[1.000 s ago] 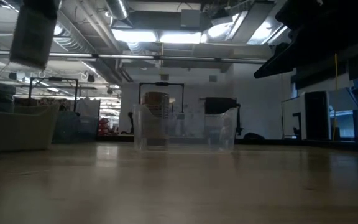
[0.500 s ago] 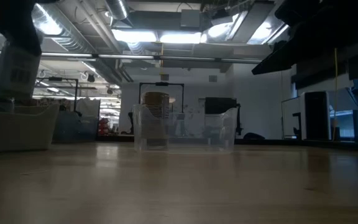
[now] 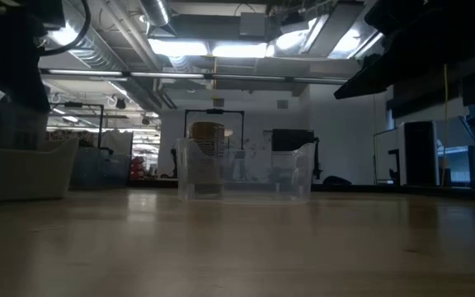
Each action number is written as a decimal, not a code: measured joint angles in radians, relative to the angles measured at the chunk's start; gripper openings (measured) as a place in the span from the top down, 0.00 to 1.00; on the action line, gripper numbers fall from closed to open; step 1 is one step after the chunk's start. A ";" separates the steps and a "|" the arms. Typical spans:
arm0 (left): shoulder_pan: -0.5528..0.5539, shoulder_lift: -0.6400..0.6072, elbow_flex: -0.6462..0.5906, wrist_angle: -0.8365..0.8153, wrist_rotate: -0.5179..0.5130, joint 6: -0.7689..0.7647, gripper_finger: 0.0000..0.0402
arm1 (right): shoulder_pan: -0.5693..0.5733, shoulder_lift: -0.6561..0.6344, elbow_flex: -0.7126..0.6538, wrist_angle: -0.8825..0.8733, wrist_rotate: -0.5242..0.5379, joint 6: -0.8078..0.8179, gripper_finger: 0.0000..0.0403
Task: Sort spices by type
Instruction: Put the top right white seasoning bottle into the gray bin, then put the bottom left red seasoning can into the black bin
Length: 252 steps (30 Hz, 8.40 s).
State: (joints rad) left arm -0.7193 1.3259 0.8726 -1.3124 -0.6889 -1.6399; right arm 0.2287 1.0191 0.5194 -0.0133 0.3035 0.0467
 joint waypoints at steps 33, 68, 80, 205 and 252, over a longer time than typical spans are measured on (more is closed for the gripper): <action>0.055 0.001 -0.147 0.155 -0.055 -0.039 0.47 | 0.000 0.000 0.000 0.004 0.000 -0.001 0.25; 0.056 -0.206 -0.128 0.146 -0.041 0.154 0.47 | 0.000 0.000 0.000 0.008 0.003 -0.001 0.25; 0.090 -0.226 -0.035 0.156 -0.127 0.320 0.47 | 0.000 0.000 0.000 0.012 0.003 -0.001 0.25; -0.314 0.518 0.489 0.126 1.030 -0.532 0.25 | -0.159 0.000 0.000 0.454 -0.192 -0.504 0.25; -0.308 0.514 0.607 -0.112 0.827 -0.543 0.25 | -0.158 0.000 0.001 0.440 -0.192 -0.499 0.25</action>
State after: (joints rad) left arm -1.0277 1.8400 1.4796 -1.4245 0.1376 -2.1825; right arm 0.0704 1.0187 0.5201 0.4263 0.1116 -0.4519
